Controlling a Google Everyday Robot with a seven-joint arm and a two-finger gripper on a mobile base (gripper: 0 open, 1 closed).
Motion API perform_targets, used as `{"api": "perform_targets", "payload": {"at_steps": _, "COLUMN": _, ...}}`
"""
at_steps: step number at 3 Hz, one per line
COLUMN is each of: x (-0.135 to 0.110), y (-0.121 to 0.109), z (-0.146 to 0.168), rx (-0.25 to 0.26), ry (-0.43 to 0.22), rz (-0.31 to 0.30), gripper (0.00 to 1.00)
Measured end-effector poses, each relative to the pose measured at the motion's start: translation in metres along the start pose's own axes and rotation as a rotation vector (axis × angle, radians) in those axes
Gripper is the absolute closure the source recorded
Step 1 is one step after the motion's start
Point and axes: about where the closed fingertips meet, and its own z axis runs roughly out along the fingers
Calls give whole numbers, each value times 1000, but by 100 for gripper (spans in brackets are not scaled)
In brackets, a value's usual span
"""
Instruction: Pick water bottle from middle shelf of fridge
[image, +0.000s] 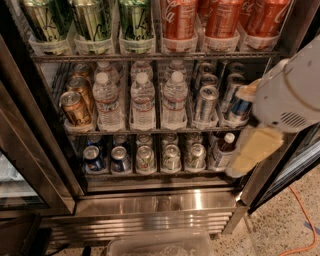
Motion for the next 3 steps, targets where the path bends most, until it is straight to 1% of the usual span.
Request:
{"api": "perform_targets", "payload": {"at_steps": 1, "x": -30, "y": 12, "z": 30, "rx": 3, "ry": -98, "rz": 26, "gripper": 0}}
{"api": "perform_targets", "payload": {"at_steps": 2, "x": -46, "y": 12, "z": 43, "rx": -29, "ry": -153, "rz": -3, "gripper": 0}}
{"api": "perform_targets", "payload": {"at_steps": 3, "x": -47, "y": 13, "z": 43, "rx": -30, "ry": -155, "rz": -5, "gripper": 0}}
